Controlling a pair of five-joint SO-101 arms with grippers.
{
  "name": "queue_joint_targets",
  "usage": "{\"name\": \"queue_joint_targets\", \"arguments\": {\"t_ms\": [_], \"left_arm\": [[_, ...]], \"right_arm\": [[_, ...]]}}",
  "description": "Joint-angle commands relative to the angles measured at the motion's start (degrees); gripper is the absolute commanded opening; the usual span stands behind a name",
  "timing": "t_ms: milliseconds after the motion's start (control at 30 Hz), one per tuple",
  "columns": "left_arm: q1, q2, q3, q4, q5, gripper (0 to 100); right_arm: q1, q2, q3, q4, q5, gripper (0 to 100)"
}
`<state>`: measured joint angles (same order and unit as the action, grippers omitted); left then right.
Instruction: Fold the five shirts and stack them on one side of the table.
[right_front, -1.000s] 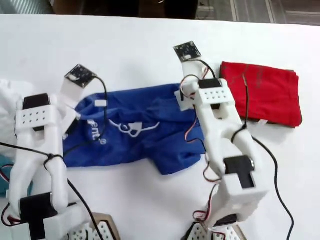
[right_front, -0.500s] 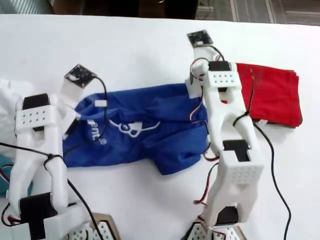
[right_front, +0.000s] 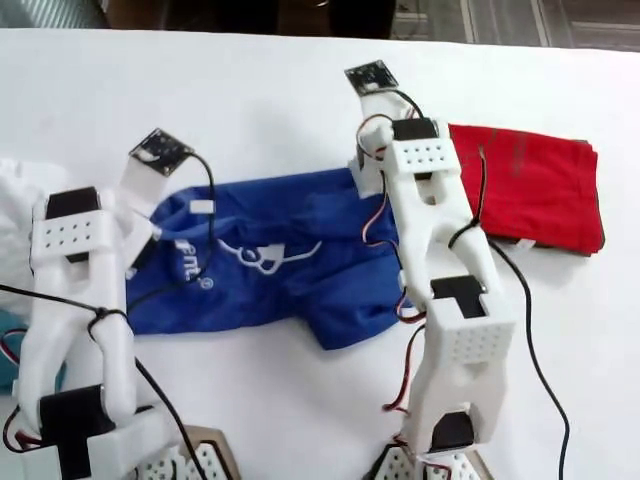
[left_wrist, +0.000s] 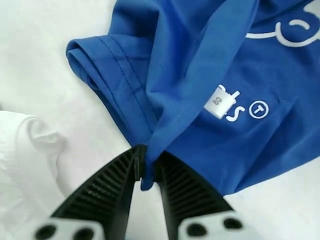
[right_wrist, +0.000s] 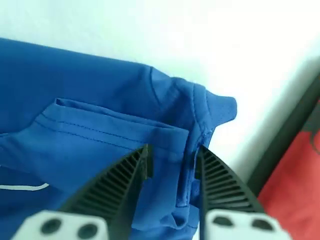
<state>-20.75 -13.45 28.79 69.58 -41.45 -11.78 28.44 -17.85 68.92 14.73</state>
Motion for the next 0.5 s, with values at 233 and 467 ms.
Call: {"name": "queue_joint_targets", "arguments": {"t_ms": [233, 467], "left_arm": [[-0.44, -0.18, -0.66, -0.62, -0.44, 3], [-0.35, -0.18, -0.66, -0.7, -0.44, 3]], "right_arm": [[-0.48, -2.59, -2.64, 0.48, 0.53, 14.0], [-0.57, -2.77, -2.2, 1.19, 0.62, 14.0]]}}
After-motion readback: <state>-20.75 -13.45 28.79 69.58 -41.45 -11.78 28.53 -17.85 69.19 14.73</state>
